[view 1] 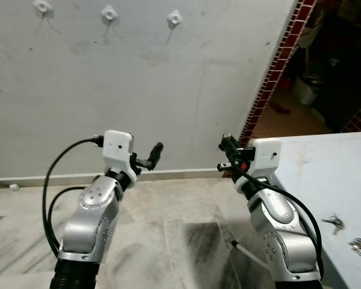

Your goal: Hang keys on a hook

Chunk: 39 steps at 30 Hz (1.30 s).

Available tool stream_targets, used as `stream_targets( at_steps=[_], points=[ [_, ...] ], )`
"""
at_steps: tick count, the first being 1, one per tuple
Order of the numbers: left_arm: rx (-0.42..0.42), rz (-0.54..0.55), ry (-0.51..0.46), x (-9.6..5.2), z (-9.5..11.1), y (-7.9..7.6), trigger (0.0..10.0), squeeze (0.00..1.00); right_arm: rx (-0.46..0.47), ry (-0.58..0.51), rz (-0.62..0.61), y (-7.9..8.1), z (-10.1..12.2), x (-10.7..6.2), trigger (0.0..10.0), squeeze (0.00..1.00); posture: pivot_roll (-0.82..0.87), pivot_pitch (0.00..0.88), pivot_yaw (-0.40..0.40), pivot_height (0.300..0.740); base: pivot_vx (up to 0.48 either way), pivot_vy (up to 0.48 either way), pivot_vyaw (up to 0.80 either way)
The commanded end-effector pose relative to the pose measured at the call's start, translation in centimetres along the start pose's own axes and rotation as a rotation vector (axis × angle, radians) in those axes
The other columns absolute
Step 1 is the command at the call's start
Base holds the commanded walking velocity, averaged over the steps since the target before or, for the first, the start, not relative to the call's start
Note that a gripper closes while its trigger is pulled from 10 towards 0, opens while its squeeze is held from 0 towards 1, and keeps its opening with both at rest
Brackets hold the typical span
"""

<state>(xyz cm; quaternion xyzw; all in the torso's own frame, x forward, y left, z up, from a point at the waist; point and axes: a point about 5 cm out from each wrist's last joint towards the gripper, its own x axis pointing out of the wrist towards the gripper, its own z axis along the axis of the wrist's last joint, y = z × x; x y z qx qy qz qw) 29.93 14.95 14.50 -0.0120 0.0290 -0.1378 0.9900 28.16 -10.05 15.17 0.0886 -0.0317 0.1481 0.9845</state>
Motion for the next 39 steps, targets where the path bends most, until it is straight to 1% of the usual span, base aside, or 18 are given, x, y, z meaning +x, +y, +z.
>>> stream_targets(
  at_steps=[1, 9, 18, 31, 34, 39],
  points=[
    [-0.005, -0.044, -0.004, 0.3, 0.1, -1.1, 10.0, 0.0, -0.018, -0.023, -0.038, -1.0, 0.5, -0.3, 10.0, 0.0, 0.12, 0.0, -0.088, 0.74, 0.405, 0.0, 0.0],
    [-0.011, -0.055, 0.017, -0.1, -0.4, -1.4, 10.0, 0.0, -0.007, -0.033, -0.041, -0.6, 0.5, -0.3, 10.0, 0.0, 0.11, 0.0, -0.086, 0.74, 0.408, 0.0, 0.0],
    [-0.023, -0.075, 0.023, -0.1, -0.5, -1.9, 10.0, 0.0, -0.012, -0.027, -0.055, -0.6, 0.2, -0.7, 10.0, 0.0, 0.11, 0.0, -0.082, 0.74, 0.418, 0.0, 0.0],
    [-0.013, -0.064, 0.027, -0.5, -0.4, -1.3, 10.0, 0.0, -0.009, -0.027, -0.033, 0.2, 0.2, -0.5, 10.0, 0.0, 0.13, 0.0, -0.089, 0.74, 0.424, 0.0, 0.0],
    [-0.012, -0.068, 0.036, -0.6, -0.5, -1.5, 10.0, 0.0, -0.008, -0.025, -0.04, -0.1, 0.1, -0.6, 10.0, 0.0, 0.13, 0.0, -0.083, 0.74, 0.428, 0.0, 0.0],
    [-0.012, -0.082, 0.044, -0.7, -0.6, -1.8, 10.0, 0.0, -0.002, -0.024, -0.04, 0.1, 0.0, -0.7, 10.0, 0.0, 0.13, 0.0, -0.079, 0.74, 0.426, 0.0, 0.0]
  ],
)
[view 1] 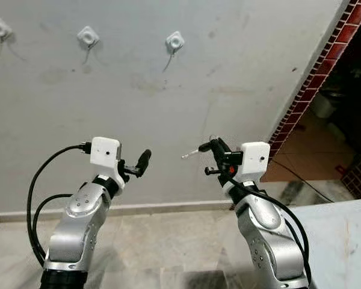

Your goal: Hang keys on a hook

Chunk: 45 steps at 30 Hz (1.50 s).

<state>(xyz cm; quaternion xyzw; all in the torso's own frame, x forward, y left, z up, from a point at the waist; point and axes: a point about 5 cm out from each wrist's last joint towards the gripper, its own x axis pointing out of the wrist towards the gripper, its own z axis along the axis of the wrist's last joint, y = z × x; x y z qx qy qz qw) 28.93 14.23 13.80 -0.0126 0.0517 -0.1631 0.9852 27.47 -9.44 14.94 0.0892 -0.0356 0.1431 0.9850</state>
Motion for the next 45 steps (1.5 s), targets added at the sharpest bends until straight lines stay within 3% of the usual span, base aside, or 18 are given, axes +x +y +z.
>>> stream_targets(
  at_steps=[1, 25, 31, 42, 45],
  points=[
    [-0.003, -0.042, 0.003, 0.1, 0.1, -1.0, 10.0, 0.0, 0.0, -0.016, -0.027, -0.5, 0.3, -0.1, 10.0, 0.0, 0.13, 0.0, -0.072, 0.74, 0.428, 0.0, 0.0],
    [0.01, -0.014, 0.024, -0.6, 0.0, -0.4, 10.0, 0.0, 0.0, 0.002, -0.002, -0.1, -0.3, 0.1, 10.0, 0.0, 0.15, 0.0, -0.081, 0.74, 0.413, 0.0, 0.0],
    [0.089, 0.005, 0.007, -1.0, 0.0, -0.3, 10.0, 0.0, -0.004, 0.004, 0.004, -0.1, -0.4, -0.1, 10.0, 0.0, 0.15, 0.0, -0.08, 0.74, 0.0, 0.0, 0.0],
    [0.035, 0.038, 0.021, -0.8, -0.3, -0.5, 10.0, 0.0, -0.019, -0.009, 0.015, 0.2, -0.2, 0.1, 10.0, 0.0, 0.14, 0.0, -0.078, 0.74, 0.0, 0.0, 0.58],
    [0.063, 0.02, 0.009, -0.6, 0.0, -0.8, 10.0, 0.0, -0.018, -0.006, 0.007, 0.0, -0.3, 0.0, 10.0, 0.0, 0.14, 0.0, -0.076, 0.74, 0.0, 0.0, 0.8]
  ],
)
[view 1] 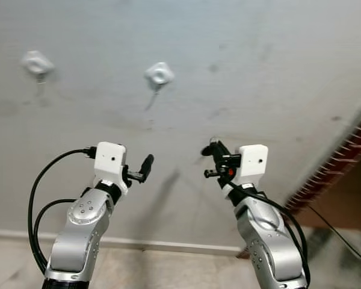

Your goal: Hang keys on a hook

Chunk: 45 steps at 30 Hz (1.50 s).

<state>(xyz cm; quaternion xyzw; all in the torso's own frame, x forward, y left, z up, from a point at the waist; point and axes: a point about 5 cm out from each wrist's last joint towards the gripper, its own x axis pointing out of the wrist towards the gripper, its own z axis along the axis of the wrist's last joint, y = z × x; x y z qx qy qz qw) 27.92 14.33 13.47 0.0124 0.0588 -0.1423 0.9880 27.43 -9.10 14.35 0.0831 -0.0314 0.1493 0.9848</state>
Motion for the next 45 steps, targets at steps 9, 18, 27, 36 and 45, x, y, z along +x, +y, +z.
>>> stream_targets(
  at_steps=[9, 18, 27, 36, 45],
  points=[
    [0.075, -0.057, -0.079, 0.8, 2.5, -1.3, 10.0, 0.0, 0.015, -0.031, -0.01, 0.1, 0.7, 0.5, 10.0, 0.0, 0.15, 0.0, -0.07, 0.74, 0.0, 0.0, 0.08],
    [0.094, -0.074, -0.079, -0.7, 2.6, -1.0, 10.0, 0.0, 0.056, -0.078, 0.04, 1.9, 1.7, 2.5, 10.0, 0.0, 0.16, 0.0, -0.069, 0.74, 0.0, 0.0, 0.0],
    [0.128, 0.002, -0.045, -2.8, 1.8, 0.5, 10.0, 0.0, 0.098, -0.133, 0.16, 4.0, 3.3, 4.5, 10.0, 0.0, 0.23, 0.0, -0.091, 0.74, 0.0, 0.0, 0.0],
    [0.145, 0.038, -0.051, -3.3, 2.1, 1.1, 10.0, 0.0, 0.175, -0.18, 0.273, 5.9, 4.6, 5.6, 10.0, 0.0, 0.26, 0.0, -0.1, 0.74, 0.0, 0.0, 0.0],
    [0.163, 0.008, -0.056, -3.2, 2.6, 1.2, 10.0, 0.0, 0.232, -0.211, 0.353, 7.5, 5.5, 6.4, 10.0, 0.0, 0.27, 0.0, -0.089, 0.74, 0.0, 0.0, 0.0]
  ],
)
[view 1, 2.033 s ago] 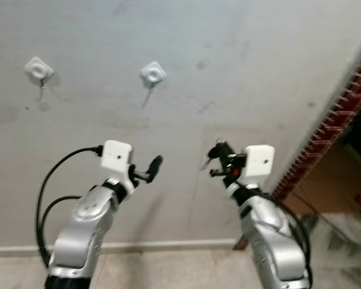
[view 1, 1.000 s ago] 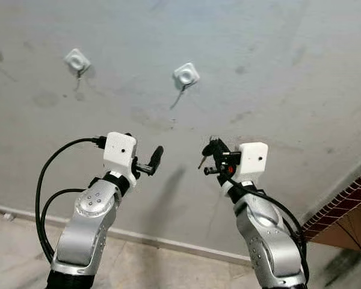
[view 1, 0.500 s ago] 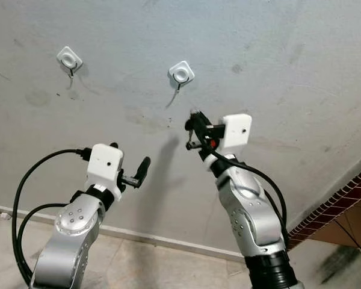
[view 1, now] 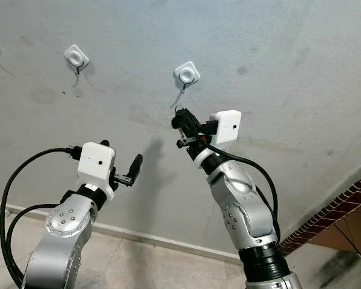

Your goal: Hang keys on a hook

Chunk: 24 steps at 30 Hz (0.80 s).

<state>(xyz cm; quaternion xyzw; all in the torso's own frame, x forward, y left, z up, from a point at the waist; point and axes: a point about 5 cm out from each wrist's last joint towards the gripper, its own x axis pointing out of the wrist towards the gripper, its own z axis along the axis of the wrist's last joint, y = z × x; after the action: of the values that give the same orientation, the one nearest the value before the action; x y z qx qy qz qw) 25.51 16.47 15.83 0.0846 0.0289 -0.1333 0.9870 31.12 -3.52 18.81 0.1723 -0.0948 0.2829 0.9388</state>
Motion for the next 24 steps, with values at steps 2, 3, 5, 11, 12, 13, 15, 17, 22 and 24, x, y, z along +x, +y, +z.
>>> stream_targets(
  at_steps=[2, 3, 5, 11, 12, 13, 15, 17, 22, 24],
  points=[
    [0.009, -0.018, -0.023, 0.0, 0.7, -0.1, 10.0, 0.0, 0.049, -0.081, 0.073, 2.6, 1.6, 2.0, 10.0, 0.0, 0.27, 0.0, -0.085, 0.74, 0.0, 0.0, 0.0],
    [-0.005, -0.015, -0.032, 0.1, 0.9, -0.1, 10.0, 0.0, 0.041, -0.083, 0.068, 2.5, 1.6, 2.0, 10.0, 0.0, 0.27, 0.0, -0.086, 0.74, 0.0, 0.0, 0.0],
    [0.001, -0.02, -0.033, 0.2, 0.9, 0.0, 10.0, 0.0, 0.038, -0.083, 0.054, 2.3, 1.5, 1.9, 10.0, 0.0, 0.27, 0.0, -0.084, 0.74, 0.0, 0.0, 0.0],
    [-0.018, -0.048, -0.034, 0.8, 0.9, -0.8, 10.0, 0.0, -0.018, -0.064, -0.047, 0.0, 0.9, -0.6, 10.0, 0.0, 0.23, 0.0, -0.077, 0.74, 0.0, 0.0, 0.0],
    [-0.02, -0.055, -0.027, 0.9, 0.7, -1.1, 10.0, 0.0, -0.035, -0.056, -0.076, -0.6, 0.8, -1.5, 10.0, 0.0, 0.23, 0.0, -0.077, 0.74, 0.0, 0.0, 0.0],
    [-0.021, -0.056, -0.026, 0.9, 0.7, -1.1, 10.0, 0.0, -0.039, -0.054, -0.083, -0.8, 0.7, -1.7, 10.0, 0.0, 0.22, 0.0, -0.076, 0.74, 0.0, 0.0, 0.0],
    [-0.026, -0.063, -0.018, 0.8, 0.5, -1.3, 10.0, 0.0, -0.055, -0.041, -0.111, -1.4, 0.6, -2.9, 10.0, 0.0, 0.22, 0.0, -0.074, 0.74, 0.0, 0.0, 0.0],
    [-0.009, -0.057, -0.008, 0.6, 0.1, -1.1, 10.0, 0.0, -0.088, -0.01, -0.158, -2.4, 0.4, -5.2, 10.0, 0.0, 0.22, 0.0, -0.074, 0.74, 0.0, 0.0, 0.0],
    [-0.022, -0.041, 0.024, 0.3, -0.6, -0.6, 10.0, 0.0, -0.132, 0.018, -0.231, -3.4, 0.8, -7.9, 10.0, 0.0, 0.17, 0.0, -0.066, 0.74, 0.0, 0.0, 0.0],
    [-0.024, -0.045, 0.028, 0.2, -0.7, -0.7, 10.0, 0.0, -0.138, 0.021, -0.241, -3.5, 0.9, -8.2, 10.0, 0.0, 0.17, 0.0, -0.066, 0.74, 0.0, 0.0, 0.0]
  ],
)
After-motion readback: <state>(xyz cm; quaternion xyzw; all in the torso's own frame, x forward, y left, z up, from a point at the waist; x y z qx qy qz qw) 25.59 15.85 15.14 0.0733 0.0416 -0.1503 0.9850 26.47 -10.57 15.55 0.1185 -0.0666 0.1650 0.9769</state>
